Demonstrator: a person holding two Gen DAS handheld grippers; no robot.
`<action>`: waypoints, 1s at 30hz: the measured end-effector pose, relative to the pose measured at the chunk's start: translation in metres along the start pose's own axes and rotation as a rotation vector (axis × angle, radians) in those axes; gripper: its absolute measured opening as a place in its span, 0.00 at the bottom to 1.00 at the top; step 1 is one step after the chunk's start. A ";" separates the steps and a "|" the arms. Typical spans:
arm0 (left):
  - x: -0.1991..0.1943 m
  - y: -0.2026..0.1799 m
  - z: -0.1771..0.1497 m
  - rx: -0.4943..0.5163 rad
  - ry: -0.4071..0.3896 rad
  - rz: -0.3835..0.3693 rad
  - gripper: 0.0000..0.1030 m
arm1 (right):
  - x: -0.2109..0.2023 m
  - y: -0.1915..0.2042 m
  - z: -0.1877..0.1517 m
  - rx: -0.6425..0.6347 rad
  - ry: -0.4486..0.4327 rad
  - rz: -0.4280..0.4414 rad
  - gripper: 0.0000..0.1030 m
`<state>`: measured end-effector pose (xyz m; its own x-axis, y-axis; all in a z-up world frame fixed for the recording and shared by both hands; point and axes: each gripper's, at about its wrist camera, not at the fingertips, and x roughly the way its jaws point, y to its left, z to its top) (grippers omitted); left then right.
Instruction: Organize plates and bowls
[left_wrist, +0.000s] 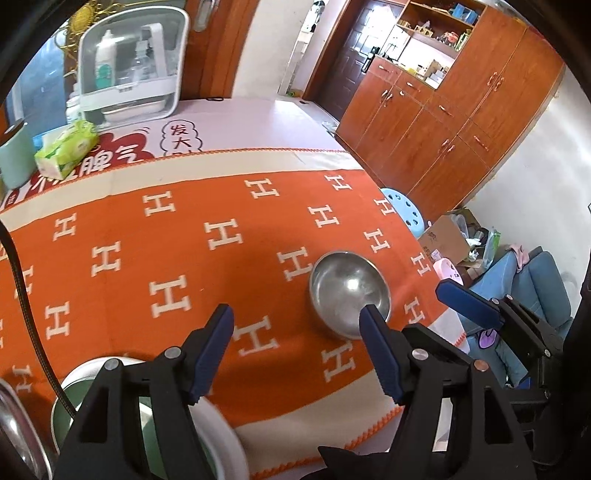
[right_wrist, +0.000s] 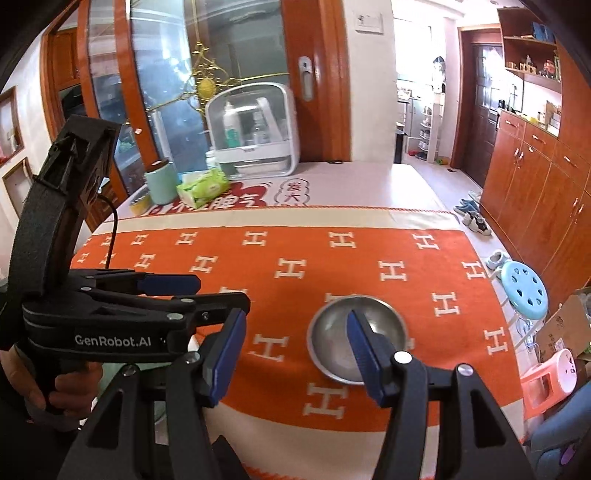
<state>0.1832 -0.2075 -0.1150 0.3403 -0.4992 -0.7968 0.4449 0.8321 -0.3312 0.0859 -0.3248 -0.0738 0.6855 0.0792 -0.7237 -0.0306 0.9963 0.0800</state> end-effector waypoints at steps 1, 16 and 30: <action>0.005 -0.002 0.002 0.001 0.004 0.000 0.67 | 0.004 -0.005 0.000 0.005 0.006 -0.004 0.56; 0.085 -0.010 0.020 -0.023 0.146 0.044 0.67 | 0.067 -0.065 -0.011 0.099 0.155 -0.017 0.61; 0.140 -0.019 0.018 -0.021 0.228 0.006 0.67 | 0.101 -0.108 -0.032 0.188 0.260 -0.070 0.61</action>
<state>0.2377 -0.2974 -0.2115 0.1456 -0.4282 -0.8919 0.4256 0.8409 -0.3342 0.1355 -0.4238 -0.1778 0.4716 0.0406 -0.8809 0.1614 0.9781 0.1315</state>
